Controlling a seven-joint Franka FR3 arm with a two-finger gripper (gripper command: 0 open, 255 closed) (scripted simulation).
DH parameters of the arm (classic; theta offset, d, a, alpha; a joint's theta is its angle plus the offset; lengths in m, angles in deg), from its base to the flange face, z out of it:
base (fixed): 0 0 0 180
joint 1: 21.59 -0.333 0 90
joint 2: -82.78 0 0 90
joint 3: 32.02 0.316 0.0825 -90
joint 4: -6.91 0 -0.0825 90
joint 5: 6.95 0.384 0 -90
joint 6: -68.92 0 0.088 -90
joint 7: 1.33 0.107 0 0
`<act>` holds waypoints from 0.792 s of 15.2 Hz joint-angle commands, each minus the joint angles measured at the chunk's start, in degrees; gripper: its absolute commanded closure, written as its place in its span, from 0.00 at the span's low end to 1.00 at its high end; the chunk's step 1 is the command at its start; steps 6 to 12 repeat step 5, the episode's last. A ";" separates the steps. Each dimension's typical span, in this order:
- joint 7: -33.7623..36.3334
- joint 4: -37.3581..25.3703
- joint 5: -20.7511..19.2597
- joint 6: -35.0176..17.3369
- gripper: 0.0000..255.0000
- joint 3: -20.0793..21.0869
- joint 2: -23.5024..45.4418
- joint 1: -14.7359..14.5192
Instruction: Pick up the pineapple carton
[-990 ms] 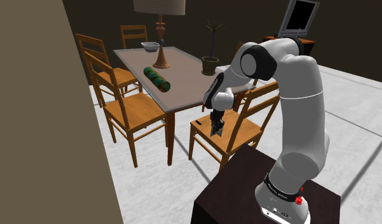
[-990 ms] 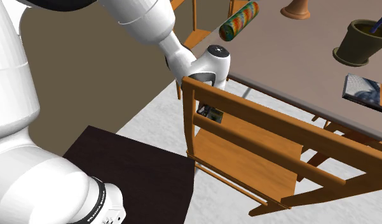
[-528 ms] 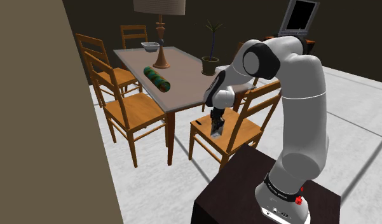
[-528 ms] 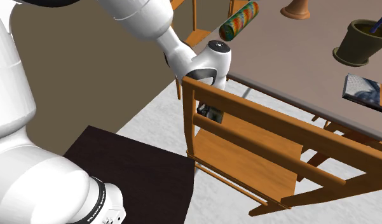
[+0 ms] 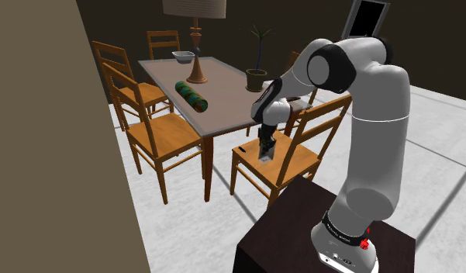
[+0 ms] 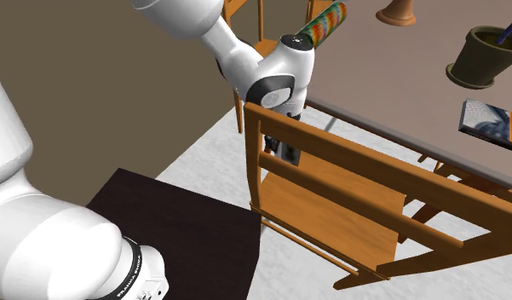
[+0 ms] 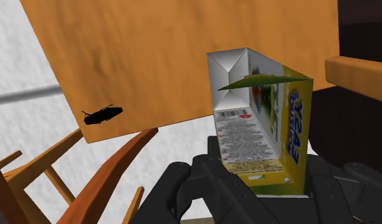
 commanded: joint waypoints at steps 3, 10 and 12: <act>2.15 0.13 -2.92 2.36 1.00 -1.82 -2.91 -1.41; 2.23 0.13 -3.03 2.45 1.00 -1.87 -3.02 -1.44; 2.23 0.13 -3.03 2.45 1.00 -1.87 -3.02 -1.44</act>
